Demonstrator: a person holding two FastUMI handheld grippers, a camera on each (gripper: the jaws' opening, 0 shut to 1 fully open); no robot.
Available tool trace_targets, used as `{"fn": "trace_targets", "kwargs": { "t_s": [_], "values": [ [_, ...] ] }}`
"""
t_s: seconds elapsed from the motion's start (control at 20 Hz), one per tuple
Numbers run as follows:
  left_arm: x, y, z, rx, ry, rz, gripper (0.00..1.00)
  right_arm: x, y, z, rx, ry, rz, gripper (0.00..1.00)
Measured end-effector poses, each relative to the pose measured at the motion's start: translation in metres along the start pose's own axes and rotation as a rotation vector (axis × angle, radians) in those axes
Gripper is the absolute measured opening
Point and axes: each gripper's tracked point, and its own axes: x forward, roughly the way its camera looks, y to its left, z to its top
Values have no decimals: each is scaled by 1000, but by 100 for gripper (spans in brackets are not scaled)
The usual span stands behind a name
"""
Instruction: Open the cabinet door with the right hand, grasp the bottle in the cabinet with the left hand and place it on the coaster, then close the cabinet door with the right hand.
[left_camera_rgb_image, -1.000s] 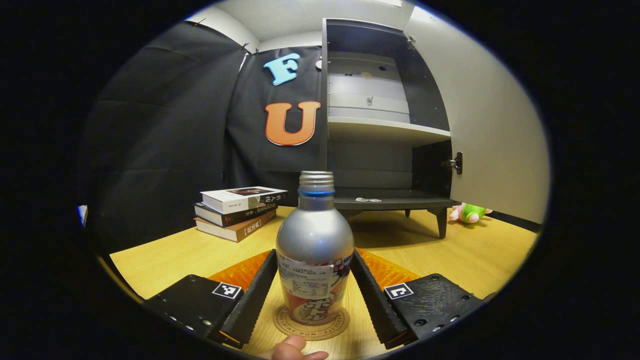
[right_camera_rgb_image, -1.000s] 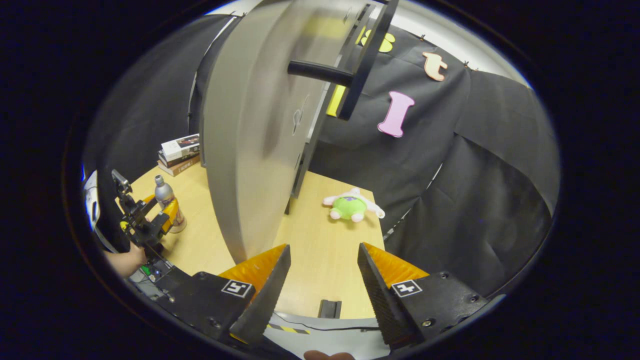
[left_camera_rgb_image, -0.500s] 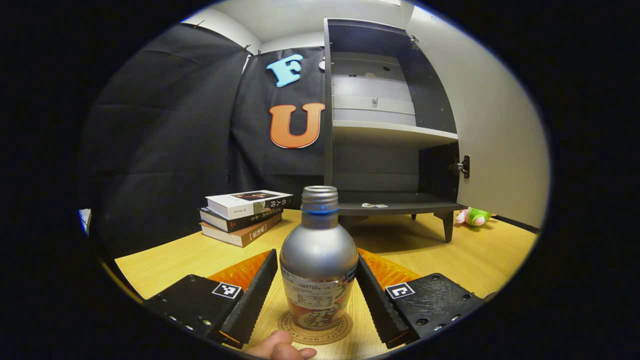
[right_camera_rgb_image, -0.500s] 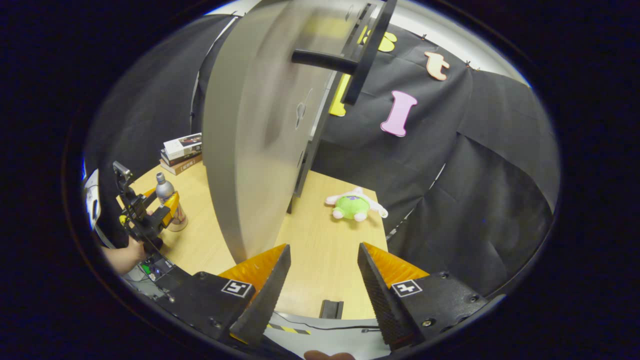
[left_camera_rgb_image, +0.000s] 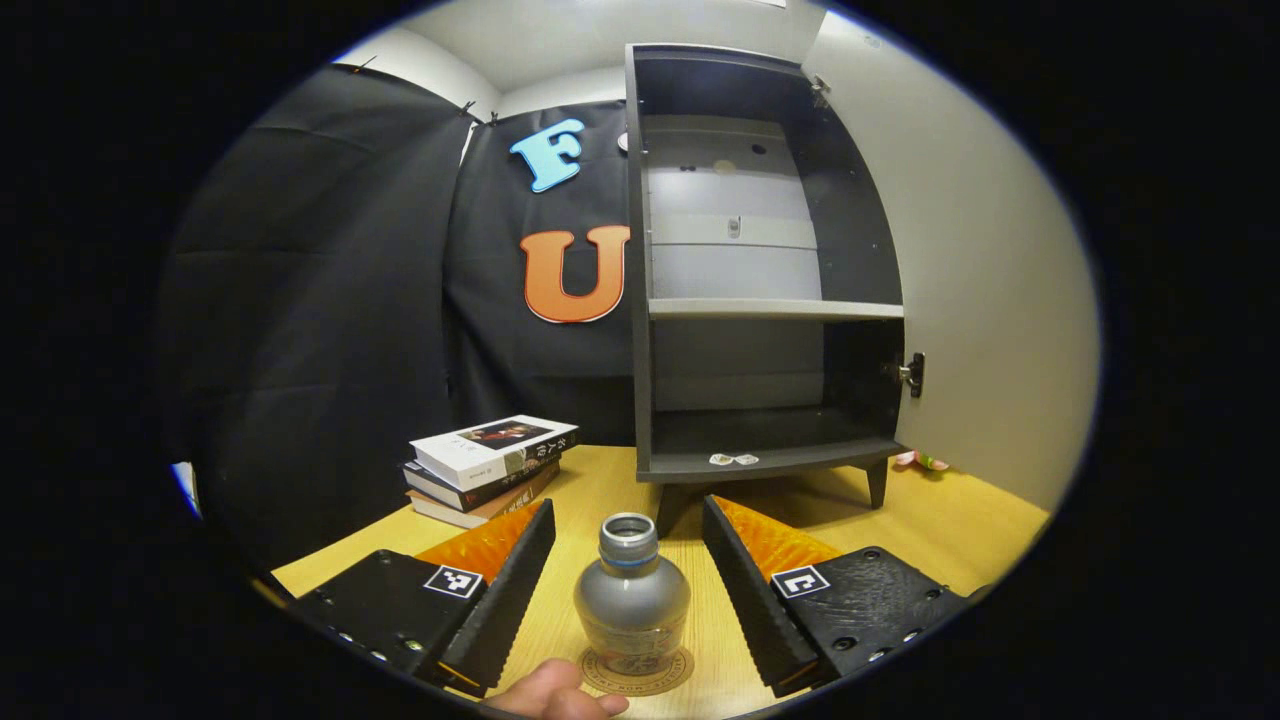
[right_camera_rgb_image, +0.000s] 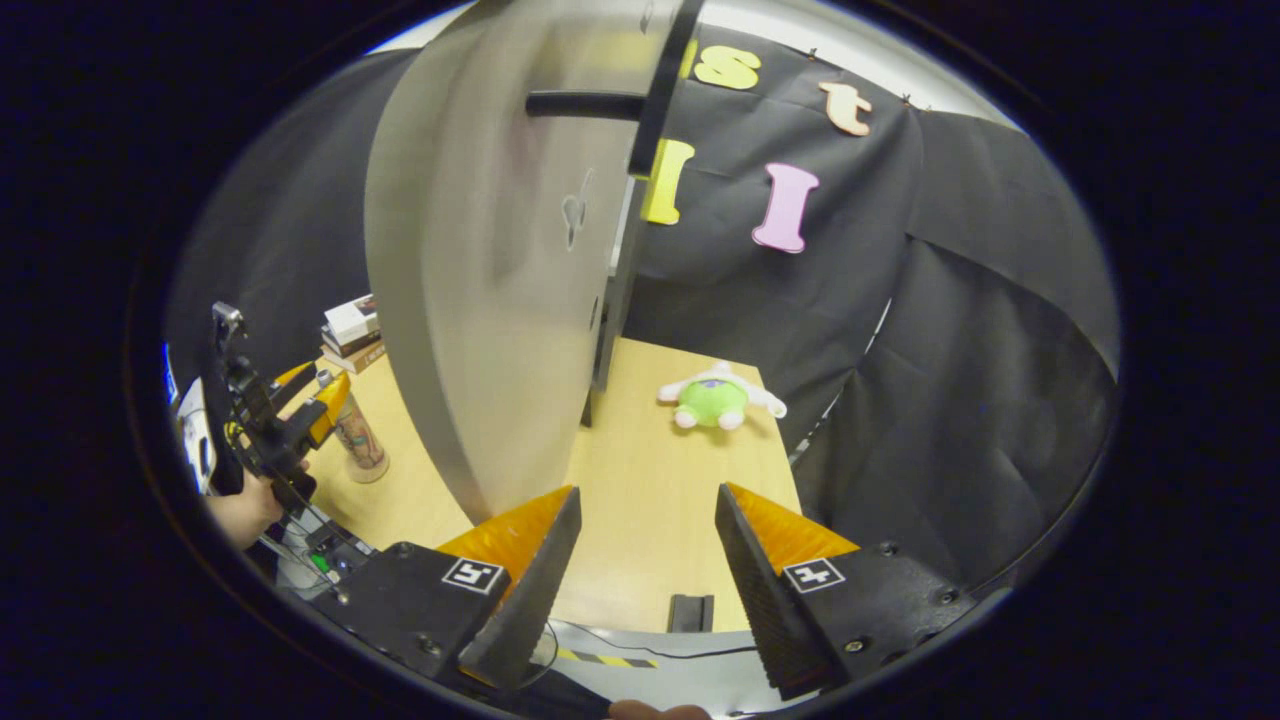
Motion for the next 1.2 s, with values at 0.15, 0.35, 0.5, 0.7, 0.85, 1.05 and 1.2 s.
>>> {"fn": "trace_targets", "kwargs": {
  "t_s": [0.15,0.35,0.5,0.7,0.85,1.05,1.2],
  "values": [
    [-13,4,62,22,-32,3,89,0,-1,-1,65,-30,0,87],
    [-27,-7,140,60,-85,-37,94,-8,-6,11,62,-116,-52,89],
    [-28,-27,174,18,-55,-73,94,-20,-12,34,21,-221,-94,92],
    [-24,-53,201,-71,22,-125,95,-30,-19,36,67,-253,-76,93],
    [-25,-56,212,-70,40,-129,95,-46,-54,32,212,-251,-131,93],
    [-24,-65,203,-22,51,-150,94,-69,-80,77,397,-342,-139,93],
    [-22,-70,200,-21,62,-168,94,-82,-70,109,390,-415,-111,97]
  ]
}}
